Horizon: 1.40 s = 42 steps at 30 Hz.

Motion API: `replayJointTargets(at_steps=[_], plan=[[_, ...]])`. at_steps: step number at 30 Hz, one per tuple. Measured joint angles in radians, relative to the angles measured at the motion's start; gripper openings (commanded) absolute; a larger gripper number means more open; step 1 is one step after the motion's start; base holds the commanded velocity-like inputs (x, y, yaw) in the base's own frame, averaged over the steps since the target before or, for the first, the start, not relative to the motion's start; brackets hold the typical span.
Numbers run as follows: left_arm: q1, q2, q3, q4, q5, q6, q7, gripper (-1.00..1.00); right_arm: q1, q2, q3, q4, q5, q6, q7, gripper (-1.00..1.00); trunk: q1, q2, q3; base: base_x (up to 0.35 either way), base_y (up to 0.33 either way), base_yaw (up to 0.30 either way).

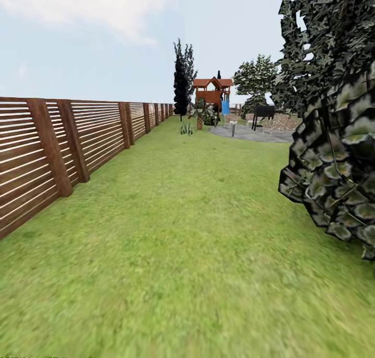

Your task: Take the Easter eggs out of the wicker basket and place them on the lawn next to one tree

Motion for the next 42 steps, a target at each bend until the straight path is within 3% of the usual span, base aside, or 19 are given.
replayJointTargets(at_steps=[21, 42], plan=[[0.0, 0.001, 0.001, 0.0, 0.0, -0.016, 0.0, 1.0, 0.0, 0.001, -0.003, 0.002, 0.001, -0.005, 0.001, 1.0, 0.0, 0.0, -0.001, -0.046, 0.014, -0.268], [0.0, 0.001, 0.008, 0.0, 0.005, -0.015, 0.0, 1.0, 0.001, -0.005, -0.003, 0.014, 0.0, -0.028, 0.001, 1.0, 0.0, 0.0, -0.022, -0.013, 0.0, -0.232]])
